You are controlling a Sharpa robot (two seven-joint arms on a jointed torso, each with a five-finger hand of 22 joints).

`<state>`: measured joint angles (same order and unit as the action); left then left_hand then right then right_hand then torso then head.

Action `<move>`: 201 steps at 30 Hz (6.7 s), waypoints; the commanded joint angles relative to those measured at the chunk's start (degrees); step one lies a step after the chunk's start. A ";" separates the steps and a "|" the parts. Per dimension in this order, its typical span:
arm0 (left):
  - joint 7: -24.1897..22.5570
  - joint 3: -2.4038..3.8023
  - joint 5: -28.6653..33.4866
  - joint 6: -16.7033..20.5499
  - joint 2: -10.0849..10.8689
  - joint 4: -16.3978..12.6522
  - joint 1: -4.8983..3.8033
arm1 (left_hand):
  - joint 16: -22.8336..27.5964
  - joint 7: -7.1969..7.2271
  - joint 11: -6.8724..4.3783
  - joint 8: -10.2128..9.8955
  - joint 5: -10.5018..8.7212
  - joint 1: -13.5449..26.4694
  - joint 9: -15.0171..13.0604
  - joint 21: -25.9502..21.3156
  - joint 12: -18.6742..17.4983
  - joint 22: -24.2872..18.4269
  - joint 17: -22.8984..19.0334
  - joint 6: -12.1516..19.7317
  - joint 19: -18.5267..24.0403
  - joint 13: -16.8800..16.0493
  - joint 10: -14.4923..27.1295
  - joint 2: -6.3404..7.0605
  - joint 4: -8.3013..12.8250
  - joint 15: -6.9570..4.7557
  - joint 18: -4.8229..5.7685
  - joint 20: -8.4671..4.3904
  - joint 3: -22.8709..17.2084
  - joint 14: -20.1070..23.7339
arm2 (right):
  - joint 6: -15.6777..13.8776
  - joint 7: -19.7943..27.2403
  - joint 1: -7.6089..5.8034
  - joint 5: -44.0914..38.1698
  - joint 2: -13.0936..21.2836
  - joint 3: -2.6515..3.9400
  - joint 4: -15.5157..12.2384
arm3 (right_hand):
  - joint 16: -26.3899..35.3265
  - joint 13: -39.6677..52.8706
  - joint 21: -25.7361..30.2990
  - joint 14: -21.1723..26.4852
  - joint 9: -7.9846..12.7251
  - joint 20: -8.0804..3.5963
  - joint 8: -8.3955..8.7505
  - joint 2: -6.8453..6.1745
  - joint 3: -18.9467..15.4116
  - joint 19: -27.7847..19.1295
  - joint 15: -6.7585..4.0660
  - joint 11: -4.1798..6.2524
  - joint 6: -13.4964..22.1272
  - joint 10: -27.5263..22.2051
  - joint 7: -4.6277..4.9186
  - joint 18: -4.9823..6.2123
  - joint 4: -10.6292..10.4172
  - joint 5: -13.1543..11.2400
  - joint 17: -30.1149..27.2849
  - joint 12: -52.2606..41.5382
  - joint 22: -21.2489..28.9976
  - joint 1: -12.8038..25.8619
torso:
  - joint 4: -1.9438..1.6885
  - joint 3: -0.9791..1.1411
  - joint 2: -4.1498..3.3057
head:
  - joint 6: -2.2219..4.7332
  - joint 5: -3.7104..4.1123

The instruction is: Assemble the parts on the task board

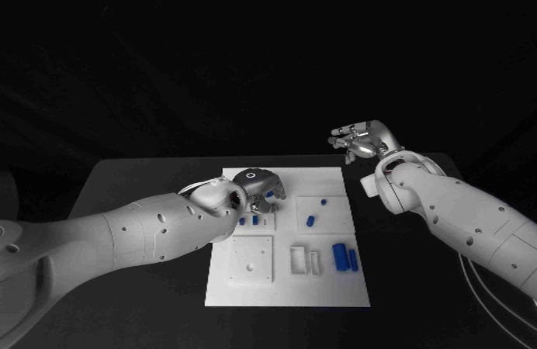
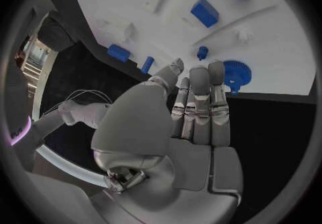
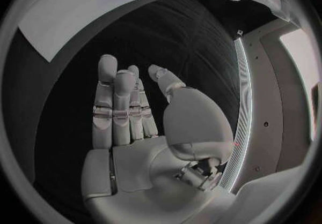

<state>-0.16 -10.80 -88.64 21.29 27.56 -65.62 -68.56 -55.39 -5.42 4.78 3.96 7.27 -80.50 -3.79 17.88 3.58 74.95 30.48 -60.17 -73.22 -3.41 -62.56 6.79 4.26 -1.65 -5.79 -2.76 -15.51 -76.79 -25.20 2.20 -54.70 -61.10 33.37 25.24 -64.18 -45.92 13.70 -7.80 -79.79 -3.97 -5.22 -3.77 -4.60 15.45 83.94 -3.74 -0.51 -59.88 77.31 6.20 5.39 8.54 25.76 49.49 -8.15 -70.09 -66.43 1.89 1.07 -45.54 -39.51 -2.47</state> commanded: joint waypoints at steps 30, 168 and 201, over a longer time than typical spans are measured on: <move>0.18 -0.32 -3.94 -3.42 -2.37 5.22 0.94 | -5.32 -0.78 -0.40 -0.35 2.04 -0.16 0.05 4.95 -0.27 1.21 -4.77 -1.84 0.73 0.04 -2.62 -1.60 -2.06 0.26 -1.36 0.50 -6.58 -0.23 | 0.38 0.77 0.02 0.15 -0.24 0.01 -0.40 | -0.36 -0.74 -0.06 0.19 0.05 0.43 0.16 -0.10 -0.02 2.03 0.16 -0.25 -0.04 0.44 0.27 0.69 -0.37 0.52 -0.25 0.55 0.28 0.26 | -0.15 -0.01 0.02 | -0.47 0.52; 1.86 3.97 2.91 -5.36 7.18 -1.42 2.65 | -3.75 -0.47 -1.85 -0.36 1.28 -1.94 0.01 5.69 -0.26 1.05 -4.68 -6.20 0.10 -0.03 -9.59 -4.39 -1.33 -0.45 -1.04 -0.26 -3.40 -2.88 | 0.34 0.52 0.04 -0.02 0.52 0.01 -0.67 | -0.32 -0.40 -0.19 0.22 0.05 0.33 0.16 -0.04 0.09 1.99 0.06 -0.10 -0.45 0.71 0.15 0.56 -0.36 0.56 -0.52 0.23 0.78 0.24 | -0.20 -0.01 0.04 | -0.82 0.44; 2.47 3.67 2.22 -8.52 5.28 -0.10 2.91 | -3.67 -0.20 -2.24 -0.32 1.19 -2.21 -0.05 5.86 -0.22 1.10 -4.59 -7.58 0.44 -0.05 -10.76 -5.12 -0.65 -0.63 -0.88 -0.38 -2.84 -2.74 | 0.39 0.53 0.07 -0.03 0.40 0.01 -0.61 | -0.32 -0.40 -0.19 0.22 0.05 0.33 0.16 -0.04 0.09 1.99 0.06 -0.10 -0.45 0.71 0.15 0.56 -0.36 0.56 -0.52 0.23 0.78 0.24 | -0.19 0.02 0.05 | -1.10 0.53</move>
<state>2.70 -6.85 -86.10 15.31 33.24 -65.49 -66.04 -59.24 -5.72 2.51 3.26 8.81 -82.49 -3.75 23.72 3.19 74.92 25.81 -67.45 -73.09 -3.37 -72.91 1.94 3.57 -2.09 -5.76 -3.08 -18.60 -79.91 -25.22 2.29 -54.68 -60.97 33.83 25.25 -64.71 -45.91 13.20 -7.81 -79.80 -3.97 -5.22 -3.77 -4.60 15.44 83.94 -3.75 -0.51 -60.39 77.70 5.91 5.19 8.54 25.97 49.03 -7.88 -69.37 -66.43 1.69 1.08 -45.49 -40.49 -1.90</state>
